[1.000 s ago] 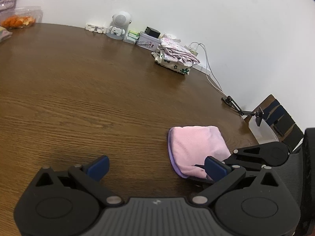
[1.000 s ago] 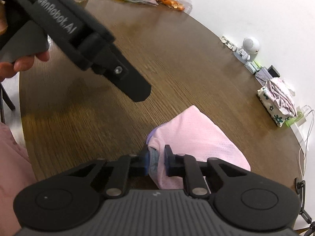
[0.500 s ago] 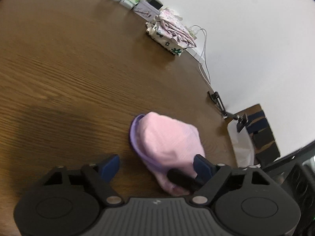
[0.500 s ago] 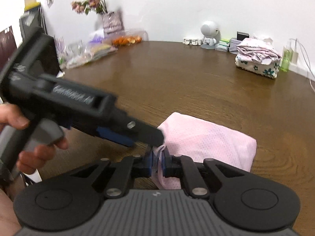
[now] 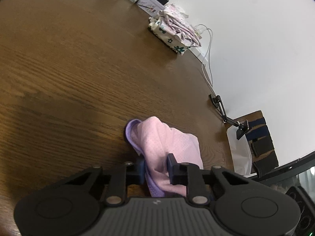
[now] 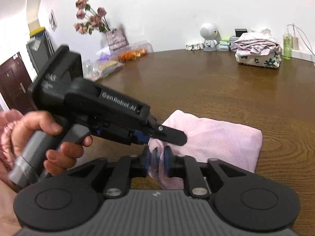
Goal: Fold clothes
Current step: 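Grasp the pink bundle with the left gripper while the right gripper grasps it, then carry the pink bundle with both grippers to the clothes stack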
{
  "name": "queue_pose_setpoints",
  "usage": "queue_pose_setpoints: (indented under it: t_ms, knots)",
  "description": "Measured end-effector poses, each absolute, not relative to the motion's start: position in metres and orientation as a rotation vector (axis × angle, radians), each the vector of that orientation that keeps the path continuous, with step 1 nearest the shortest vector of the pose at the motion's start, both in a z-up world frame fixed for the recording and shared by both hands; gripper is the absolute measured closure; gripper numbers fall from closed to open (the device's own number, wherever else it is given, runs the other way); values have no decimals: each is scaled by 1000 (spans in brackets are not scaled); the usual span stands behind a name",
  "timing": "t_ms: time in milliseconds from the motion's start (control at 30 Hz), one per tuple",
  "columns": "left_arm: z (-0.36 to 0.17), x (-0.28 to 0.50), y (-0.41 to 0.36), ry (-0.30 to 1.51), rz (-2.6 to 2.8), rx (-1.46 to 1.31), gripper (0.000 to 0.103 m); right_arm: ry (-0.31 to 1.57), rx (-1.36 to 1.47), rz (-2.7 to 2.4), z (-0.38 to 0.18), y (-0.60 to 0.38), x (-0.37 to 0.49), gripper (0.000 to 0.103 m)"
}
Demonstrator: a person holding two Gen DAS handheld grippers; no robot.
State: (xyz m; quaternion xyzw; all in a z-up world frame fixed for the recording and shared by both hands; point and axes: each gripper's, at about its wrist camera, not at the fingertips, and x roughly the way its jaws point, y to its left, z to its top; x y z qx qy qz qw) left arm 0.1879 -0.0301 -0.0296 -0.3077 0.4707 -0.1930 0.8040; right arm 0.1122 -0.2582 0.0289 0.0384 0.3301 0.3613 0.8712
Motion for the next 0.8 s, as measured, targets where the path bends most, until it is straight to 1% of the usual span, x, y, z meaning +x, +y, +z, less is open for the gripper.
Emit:
queue_pose_setpoints:
  t_ms: [33,100,200,400,567,700,800]
  knots:
    - [-29,188,-31,1007,-417,-651,85,682,89,747,32,-264,111,56]
    - [-29,189,-31,1006,-423,-635,85,670,94,718,38,-279,110,50]
    - [-28,189,-33,1004,-432,-612,85,710,87,632,39,-305,118,48]
    - [-30,189,-31,1003,-440,-601,85,876,231,545,16,-345,148,48]
    - [-31,187,-32,1004,-445,-585,85,930,336,580,7,-349,163,49]
    - [-28,186,-36,999,-444,-531,85,951,332,580,8,-340,164,59]
    - [-24,181,-44,973,-449,-441,85,961,319,560,9,-335,165,62]
